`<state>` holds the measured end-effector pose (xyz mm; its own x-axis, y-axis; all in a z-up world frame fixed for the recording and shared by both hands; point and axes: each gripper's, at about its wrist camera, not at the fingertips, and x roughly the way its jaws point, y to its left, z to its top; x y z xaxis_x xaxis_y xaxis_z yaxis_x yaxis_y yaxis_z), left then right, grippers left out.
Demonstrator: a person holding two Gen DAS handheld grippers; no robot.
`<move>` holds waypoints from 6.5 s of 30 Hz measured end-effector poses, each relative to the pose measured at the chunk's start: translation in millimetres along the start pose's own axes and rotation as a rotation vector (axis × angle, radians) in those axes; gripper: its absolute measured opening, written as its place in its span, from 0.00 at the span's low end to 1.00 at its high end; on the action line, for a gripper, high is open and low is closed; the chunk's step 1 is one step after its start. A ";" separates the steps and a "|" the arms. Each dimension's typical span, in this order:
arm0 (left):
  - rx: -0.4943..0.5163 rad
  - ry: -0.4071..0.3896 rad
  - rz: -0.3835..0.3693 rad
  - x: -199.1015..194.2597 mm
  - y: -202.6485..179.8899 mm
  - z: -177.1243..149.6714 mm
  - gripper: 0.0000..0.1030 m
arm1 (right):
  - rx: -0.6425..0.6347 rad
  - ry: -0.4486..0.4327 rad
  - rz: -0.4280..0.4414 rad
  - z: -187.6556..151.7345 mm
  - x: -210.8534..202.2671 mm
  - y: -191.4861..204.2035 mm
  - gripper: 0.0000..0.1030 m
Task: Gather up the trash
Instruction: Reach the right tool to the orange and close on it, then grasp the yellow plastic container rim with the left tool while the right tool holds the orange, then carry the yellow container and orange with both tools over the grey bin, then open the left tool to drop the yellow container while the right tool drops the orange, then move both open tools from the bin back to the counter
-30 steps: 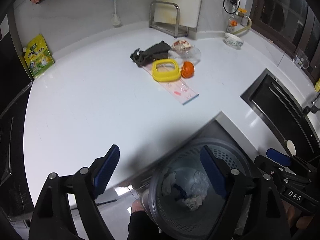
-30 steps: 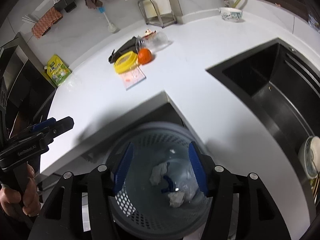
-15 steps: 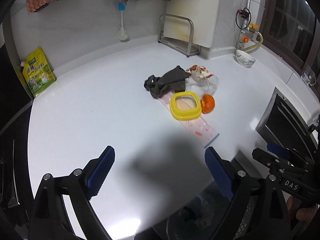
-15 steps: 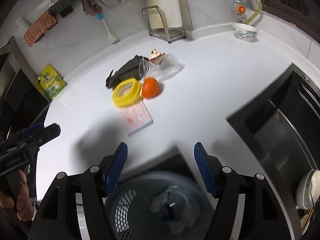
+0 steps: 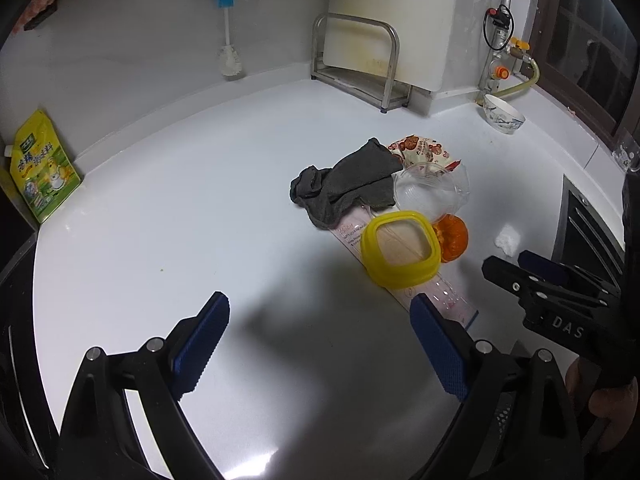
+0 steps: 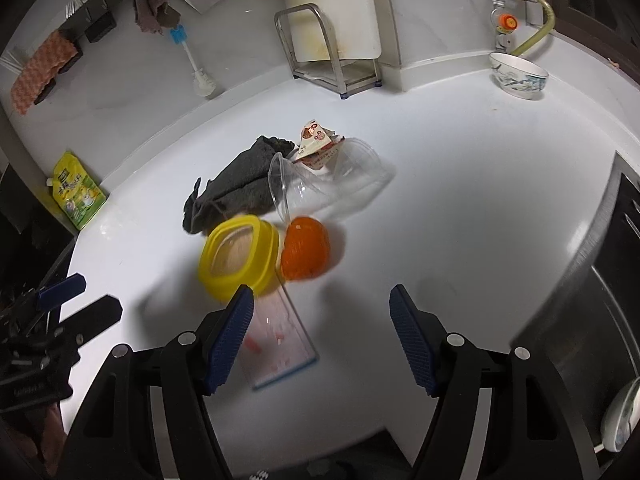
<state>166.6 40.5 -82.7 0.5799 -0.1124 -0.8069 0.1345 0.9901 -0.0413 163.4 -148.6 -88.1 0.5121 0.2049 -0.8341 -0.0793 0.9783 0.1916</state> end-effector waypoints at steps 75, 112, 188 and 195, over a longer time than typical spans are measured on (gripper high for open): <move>0.010 0.037 -0.122 76.6 -49.9 27.2 0.69 | 0.099 -0.026 -0.073 -22.8 -8.0 -45.2 0.19; 0.095 -0.020 -0.056 -98.6 -102.9 -94.9 0.69 | 0.098 -0.026 -0.028 -152.8 -155.4 -39.3 0.19; -0.004 0.007 -0.006 -108.7 -112.2 -115.6 0.90 | 0.050 0.091 0.004 -169.4 -160.2 -67.5 0.57; -0.004 -0.017 -0.005 -118.4 -97.5 -99.7 0.90 | 0.073 0.038 -0.012 -148.0 -170.3 -67.2 0.57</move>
<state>4.8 -34.2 -41.8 0.5926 -0.1186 -0.7967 0.1339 0.9898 -0.0477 -45.1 -244.5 -35.5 0.4796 0.1958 -0.8554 -0.0105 0.9760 0.2175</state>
